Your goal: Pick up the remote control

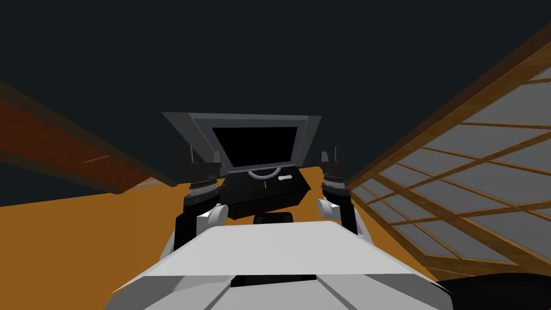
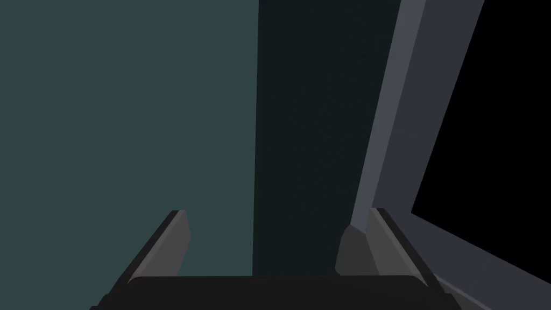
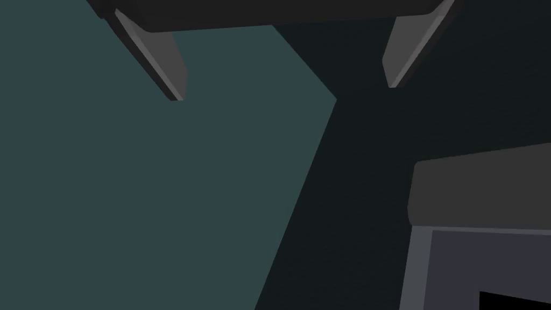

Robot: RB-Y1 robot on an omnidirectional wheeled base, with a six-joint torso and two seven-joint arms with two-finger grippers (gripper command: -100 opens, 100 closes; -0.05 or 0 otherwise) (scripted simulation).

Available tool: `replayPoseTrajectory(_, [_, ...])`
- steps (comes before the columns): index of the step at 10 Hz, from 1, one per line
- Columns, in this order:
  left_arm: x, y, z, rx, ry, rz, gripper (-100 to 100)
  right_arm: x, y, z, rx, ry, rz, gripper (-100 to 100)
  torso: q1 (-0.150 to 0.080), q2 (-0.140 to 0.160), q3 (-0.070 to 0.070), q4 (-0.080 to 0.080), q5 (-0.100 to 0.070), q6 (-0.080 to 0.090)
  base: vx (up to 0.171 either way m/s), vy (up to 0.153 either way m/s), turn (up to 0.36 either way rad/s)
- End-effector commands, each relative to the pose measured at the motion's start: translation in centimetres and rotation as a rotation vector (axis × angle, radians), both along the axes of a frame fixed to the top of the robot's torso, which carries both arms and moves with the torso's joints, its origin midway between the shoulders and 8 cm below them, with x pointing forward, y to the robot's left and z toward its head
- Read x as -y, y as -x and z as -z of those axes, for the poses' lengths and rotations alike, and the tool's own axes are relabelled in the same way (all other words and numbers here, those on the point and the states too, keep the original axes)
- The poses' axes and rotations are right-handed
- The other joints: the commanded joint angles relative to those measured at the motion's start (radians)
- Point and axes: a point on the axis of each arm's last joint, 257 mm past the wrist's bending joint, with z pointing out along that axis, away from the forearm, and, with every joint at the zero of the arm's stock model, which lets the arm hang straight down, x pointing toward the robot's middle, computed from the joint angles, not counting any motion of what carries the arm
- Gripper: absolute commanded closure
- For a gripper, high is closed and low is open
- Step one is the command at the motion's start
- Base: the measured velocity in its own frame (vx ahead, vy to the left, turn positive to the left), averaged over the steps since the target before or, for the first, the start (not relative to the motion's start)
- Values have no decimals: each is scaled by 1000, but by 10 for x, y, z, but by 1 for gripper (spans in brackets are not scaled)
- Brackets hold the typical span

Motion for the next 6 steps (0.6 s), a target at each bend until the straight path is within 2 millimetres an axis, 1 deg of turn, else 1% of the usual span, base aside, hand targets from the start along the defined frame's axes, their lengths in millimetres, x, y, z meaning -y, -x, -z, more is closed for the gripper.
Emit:
replayPoseTrajectory(1, [0,0,0,0,0,0,0,-11,-4,8,-19,26,-38,-100,0,0,0,0,0,0,-36,25,160])
replayPoseTrajectory(3, [0,0,0,0,0,0,0,-24,-9,23,-50,48,-86,-100,3,4,2,1,1,0,-76,55,189])
replayPoseTrajectory(4, [0,0,0,0,0,0,0,-31,-12,33,-72,60,-114,-100,4,5,3,1,1,0,-92,65,197])
replayPoseTrajectory(6, [0,0,0,0,0,0,0,-48,-18,61,-130,84,-177,-100,5,6,3,1,1,-1,-79,81,328])
